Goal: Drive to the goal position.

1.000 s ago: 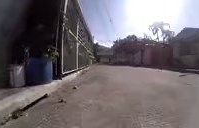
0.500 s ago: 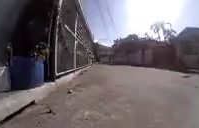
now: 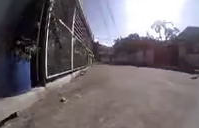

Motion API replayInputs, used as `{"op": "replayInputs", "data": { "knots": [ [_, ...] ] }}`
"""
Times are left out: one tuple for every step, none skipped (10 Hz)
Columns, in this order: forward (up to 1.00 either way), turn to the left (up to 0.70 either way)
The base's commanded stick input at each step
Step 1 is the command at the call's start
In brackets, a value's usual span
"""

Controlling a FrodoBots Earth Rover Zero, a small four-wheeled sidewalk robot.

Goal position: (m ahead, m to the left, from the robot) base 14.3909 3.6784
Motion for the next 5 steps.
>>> {"op": "replayInputs", "data": {
  "knots": [
    [0.85,0.00],
    [0.85,0.00],
    [0.85,0.00],
    [0.85,0.00],
    [0.85,0.00]
  ]
}}
